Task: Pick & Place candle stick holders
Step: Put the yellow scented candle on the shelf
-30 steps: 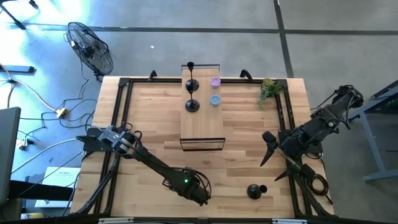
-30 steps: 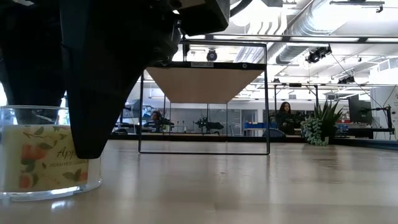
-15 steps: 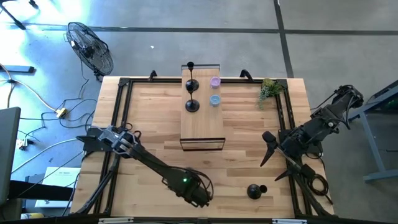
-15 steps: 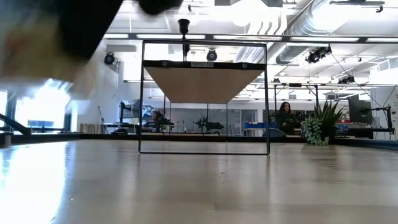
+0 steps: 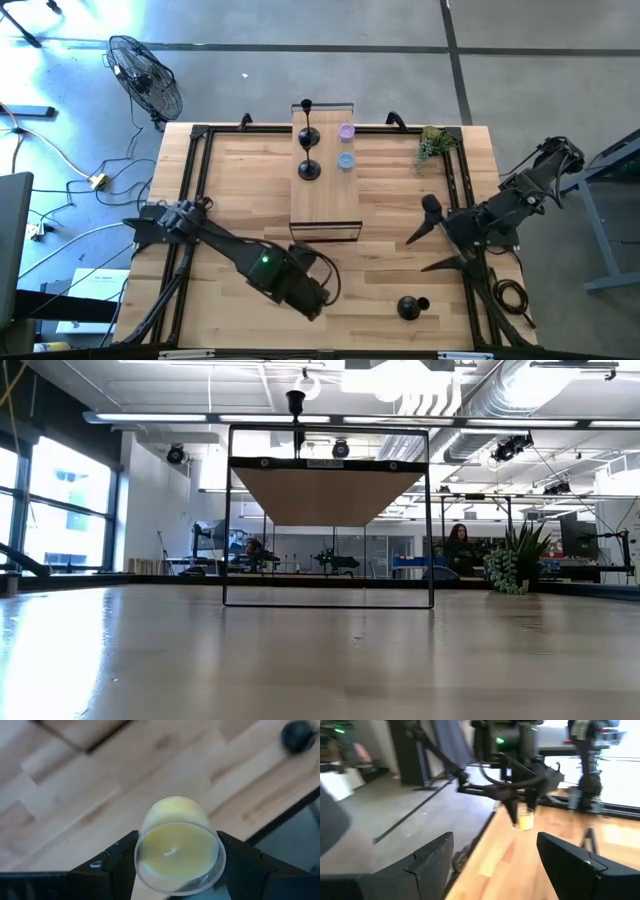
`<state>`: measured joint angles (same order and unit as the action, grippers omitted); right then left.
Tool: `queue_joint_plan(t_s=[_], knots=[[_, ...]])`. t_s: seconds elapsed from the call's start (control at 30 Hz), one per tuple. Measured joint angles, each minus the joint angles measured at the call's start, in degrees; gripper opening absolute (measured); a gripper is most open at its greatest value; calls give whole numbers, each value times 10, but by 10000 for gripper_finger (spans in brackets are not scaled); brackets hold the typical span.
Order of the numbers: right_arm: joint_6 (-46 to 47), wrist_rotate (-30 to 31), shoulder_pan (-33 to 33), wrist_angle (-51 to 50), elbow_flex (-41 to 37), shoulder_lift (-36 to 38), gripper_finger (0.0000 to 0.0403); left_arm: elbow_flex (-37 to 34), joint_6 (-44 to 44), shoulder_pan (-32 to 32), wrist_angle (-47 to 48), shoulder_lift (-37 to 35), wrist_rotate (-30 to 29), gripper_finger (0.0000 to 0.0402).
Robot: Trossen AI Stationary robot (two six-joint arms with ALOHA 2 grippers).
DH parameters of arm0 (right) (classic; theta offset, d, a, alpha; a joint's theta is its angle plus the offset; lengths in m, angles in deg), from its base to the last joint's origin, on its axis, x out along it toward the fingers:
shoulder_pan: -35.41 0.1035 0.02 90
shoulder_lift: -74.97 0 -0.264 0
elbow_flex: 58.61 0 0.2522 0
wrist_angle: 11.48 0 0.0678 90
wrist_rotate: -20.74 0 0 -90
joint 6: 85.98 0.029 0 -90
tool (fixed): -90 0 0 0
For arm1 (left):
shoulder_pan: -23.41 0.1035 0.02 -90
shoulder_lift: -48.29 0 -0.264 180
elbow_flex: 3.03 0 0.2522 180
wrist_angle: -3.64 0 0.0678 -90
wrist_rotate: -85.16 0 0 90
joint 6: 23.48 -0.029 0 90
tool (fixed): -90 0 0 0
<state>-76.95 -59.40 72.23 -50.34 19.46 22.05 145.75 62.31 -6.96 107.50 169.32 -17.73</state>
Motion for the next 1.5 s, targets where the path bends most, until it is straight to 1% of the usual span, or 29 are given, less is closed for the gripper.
queue_joint_plan(t_s=[0.1, 0.23, 0.4, 0.47, 0.6, 0.67, 0.83, 0.9, 1.0, 1.17, 1.2, 1.27, 1.33, 1.4, 1.5], knots=[[7, 24, 0, 4, 0, -14, 281, 0, -13, 6, 1, -17, -41, 223], [13, 40, -4, 5, 0, -44, 281, 0, -58, 24, -2, -27, -69, 223], [13, 41, -14, 5, 0, -81, 281, 0, -139, 46, -5, -26, -56, 223], [12, 42, -21, 5, 0, -93, 281, 0, -158, 52, -5, -26, -54, 223], [14, 73, -37, 5, 0, -118, 281, 0, -194, 61, -26, -29, -56, 223], [36, 70, -49, 7, 0, -128, 281, 0, -220, 61, -42, -34, -62, 223], [165, -55, -93, 63, 0, -133, 281, 0, -292, 59, -82, -53, -104, 223], [204, -93, -113, 70, 0, -131, 281, 0, -322, 57, -97, -59, -126, 223], [234, -135, -137, 82, 0, -129, 281, 0, -365, 55, -128, -70, -173, 223], [243, -180, -166, 111, 0, -135, 281, 0, -446, 56, -139, -83, -190, 223], [224, -193, -174, 120, 0, -135, 281, 0, -464, 56, -139, -84, -188, 223], [157, -211, -187, 133, 3, -129, 281, 0, -495, 57, -137, -89, -171, 223], [81, -192, -195, 130, 10, -122, 281, 0, -511, 58, -136, -96, -140, 223], [4, -143, -198, 125, 19, -120, 281, 0, -522, 63, -136, -105, -110, 223], [-74, -39, -198, 116, 22, -127, 281, 0, -530, 77, -136, -113, -73, 223]])
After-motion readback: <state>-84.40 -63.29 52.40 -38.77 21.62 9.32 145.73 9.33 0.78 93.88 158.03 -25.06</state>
